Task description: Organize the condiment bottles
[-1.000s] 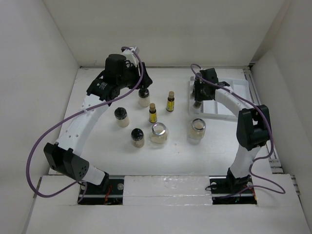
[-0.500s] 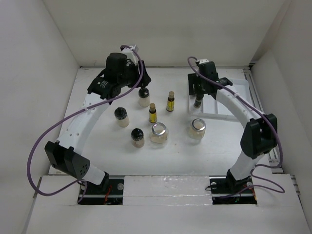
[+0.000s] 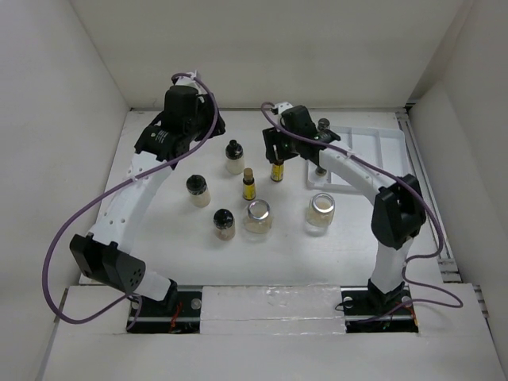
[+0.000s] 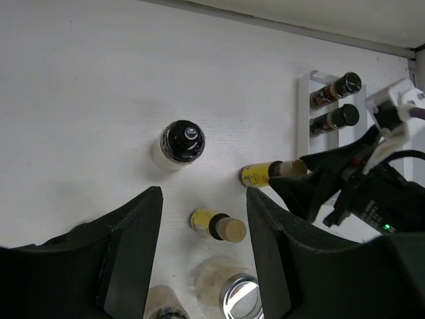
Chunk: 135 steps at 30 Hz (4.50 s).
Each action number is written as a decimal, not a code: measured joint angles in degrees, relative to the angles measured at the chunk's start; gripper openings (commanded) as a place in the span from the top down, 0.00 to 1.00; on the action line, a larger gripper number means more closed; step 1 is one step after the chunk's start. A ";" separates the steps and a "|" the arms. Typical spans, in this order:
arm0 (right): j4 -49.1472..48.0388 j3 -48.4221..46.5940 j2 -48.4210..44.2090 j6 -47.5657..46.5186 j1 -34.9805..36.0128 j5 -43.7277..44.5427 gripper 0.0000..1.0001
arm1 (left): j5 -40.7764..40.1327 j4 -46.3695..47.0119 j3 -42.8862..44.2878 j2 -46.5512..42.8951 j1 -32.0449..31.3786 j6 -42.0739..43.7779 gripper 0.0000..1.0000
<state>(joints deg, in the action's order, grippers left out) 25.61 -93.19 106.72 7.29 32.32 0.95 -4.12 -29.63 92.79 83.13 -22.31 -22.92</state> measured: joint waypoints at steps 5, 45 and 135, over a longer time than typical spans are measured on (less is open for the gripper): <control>0.09 -0.85 4.26 -0.07 -0.09 2.58 0.38 | 2.49 0.17 -1.49 -0.74 0.20 -0.15 0.50; 1.01 -14.73 6.80 3.87 -32.33 -3.52 0.92 | 8.33 3.30 -6.95 -3.91 0.20 -0.66 0.50; -9.40 7.19 -26.03 -2.08 -20.24 -1.05 0.90 | -4.55 0.42 -6.82 -4.57 0.35 -7.13 0.48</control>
<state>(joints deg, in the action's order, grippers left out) 16.21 -86.00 80.68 5.21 12.08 -0.10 -8.67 -29.21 85.97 78.56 -21.96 -30.04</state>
